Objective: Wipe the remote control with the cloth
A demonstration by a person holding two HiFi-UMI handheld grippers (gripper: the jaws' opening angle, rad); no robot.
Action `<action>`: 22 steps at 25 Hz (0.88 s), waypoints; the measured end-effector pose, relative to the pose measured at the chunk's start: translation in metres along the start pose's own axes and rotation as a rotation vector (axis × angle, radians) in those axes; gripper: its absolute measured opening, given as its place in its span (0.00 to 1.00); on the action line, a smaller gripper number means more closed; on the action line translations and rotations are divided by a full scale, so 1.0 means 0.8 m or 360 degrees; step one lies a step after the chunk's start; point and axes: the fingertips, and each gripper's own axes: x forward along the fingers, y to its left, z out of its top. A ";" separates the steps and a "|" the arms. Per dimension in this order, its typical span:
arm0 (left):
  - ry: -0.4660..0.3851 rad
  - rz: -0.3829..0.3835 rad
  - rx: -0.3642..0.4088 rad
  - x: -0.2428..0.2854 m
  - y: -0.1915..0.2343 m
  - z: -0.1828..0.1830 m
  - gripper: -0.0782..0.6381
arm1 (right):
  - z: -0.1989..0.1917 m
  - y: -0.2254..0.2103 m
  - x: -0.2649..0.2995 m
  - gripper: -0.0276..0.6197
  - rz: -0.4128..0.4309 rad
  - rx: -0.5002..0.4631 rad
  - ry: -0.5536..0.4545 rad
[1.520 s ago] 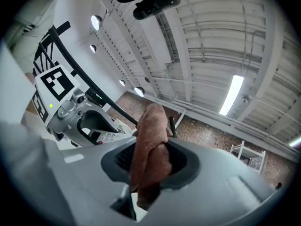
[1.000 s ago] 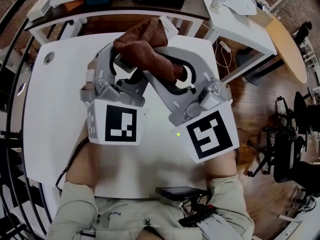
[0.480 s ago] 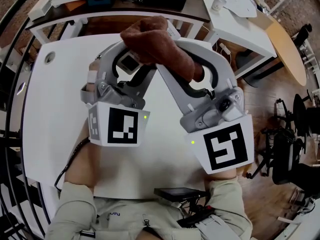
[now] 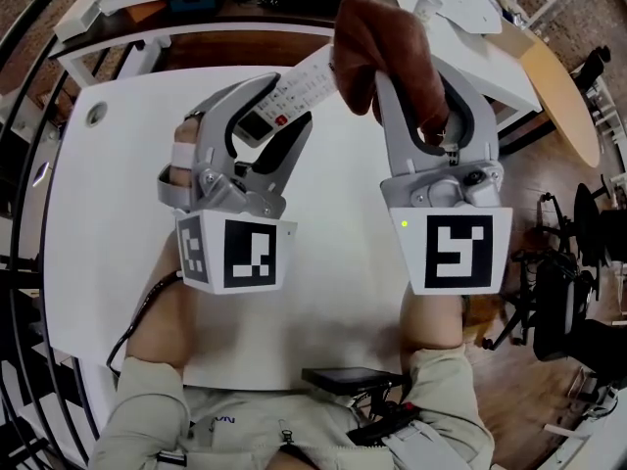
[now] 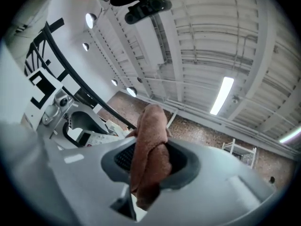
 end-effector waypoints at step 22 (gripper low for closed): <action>0.0041 0.0033 0.0136 0.002 -0.003 -0.005 0.45 | -0.017 0.097 0.013 0.20 0.0424 -0.0181 0.0139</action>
